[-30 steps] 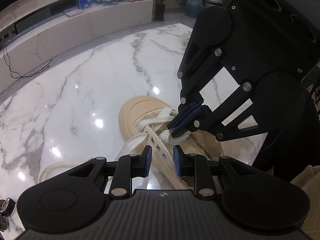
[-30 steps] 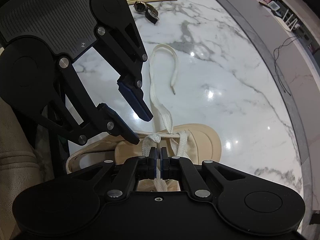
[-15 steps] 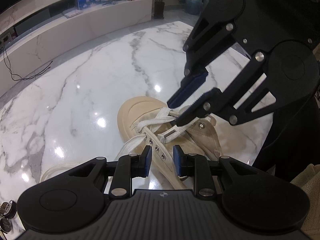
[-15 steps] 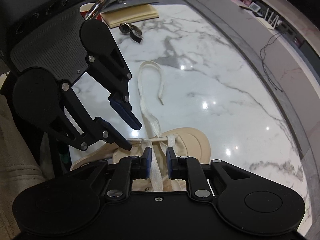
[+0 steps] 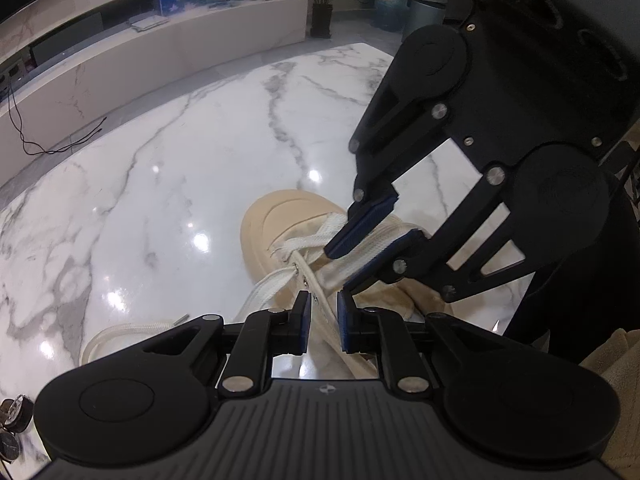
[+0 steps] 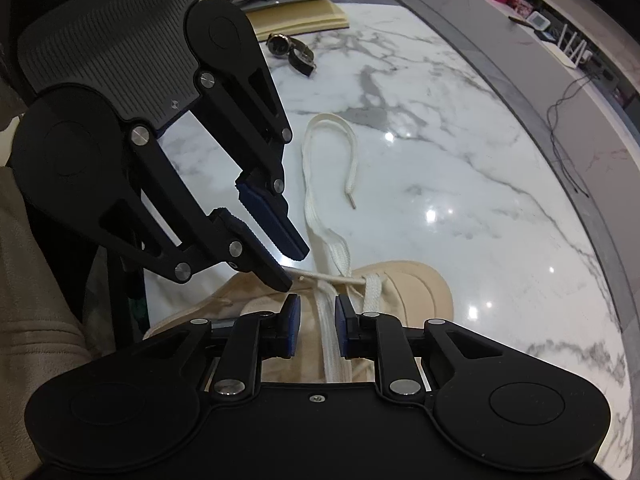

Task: Lace up shoes with both hands
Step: 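Push the lace tip into the next eyelet with the right gripper while the left gripper holds the sneaker upper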

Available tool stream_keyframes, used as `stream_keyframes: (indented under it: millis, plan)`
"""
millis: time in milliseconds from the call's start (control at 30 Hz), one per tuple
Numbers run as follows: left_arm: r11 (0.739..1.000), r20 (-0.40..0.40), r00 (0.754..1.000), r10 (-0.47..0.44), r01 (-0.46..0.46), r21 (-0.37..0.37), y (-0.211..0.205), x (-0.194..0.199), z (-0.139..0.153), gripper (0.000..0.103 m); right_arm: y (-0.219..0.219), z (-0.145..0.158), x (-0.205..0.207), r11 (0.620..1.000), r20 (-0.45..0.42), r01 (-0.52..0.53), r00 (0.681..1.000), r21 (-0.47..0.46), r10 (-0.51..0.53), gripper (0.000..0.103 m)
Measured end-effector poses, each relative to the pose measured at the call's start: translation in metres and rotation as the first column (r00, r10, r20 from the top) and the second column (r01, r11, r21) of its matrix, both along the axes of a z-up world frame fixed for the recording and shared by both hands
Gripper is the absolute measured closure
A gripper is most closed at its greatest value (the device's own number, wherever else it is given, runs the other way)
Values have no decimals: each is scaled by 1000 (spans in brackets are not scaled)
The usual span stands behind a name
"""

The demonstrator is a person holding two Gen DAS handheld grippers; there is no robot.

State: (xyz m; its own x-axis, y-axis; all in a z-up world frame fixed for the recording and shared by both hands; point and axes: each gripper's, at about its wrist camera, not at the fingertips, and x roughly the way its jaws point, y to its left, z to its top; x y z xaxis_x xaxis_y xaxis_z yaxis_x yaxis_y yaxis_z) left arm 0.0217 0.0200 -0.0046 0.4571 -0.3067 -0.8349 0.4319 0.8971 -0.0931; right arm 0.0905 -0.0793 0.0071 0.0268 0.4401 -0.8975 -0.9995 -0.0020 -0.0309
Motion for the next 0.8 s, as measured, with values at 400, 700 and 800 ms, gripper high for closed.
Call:
stream_keyframes:
  millis: [400, 700, 800]
  plan:
    - [1000, -13, 1000, 24, -24, 2, 8, 3, -4, 88, 5, -9, 0, 997, -20, -70, 997, -32, 70, 86]
    - [1000, -16, 1000, 24, -24, 5, 6, 6, -4, 87, 17, -26, 2, 979, 8, -174, 984, -102, 176, 86]
    - [1000, -18, 1000, 23, -23, 4, 6, 6, -5, 87, 19, -30, 6, 979, -11, -176, 984, -107, 176, 86]
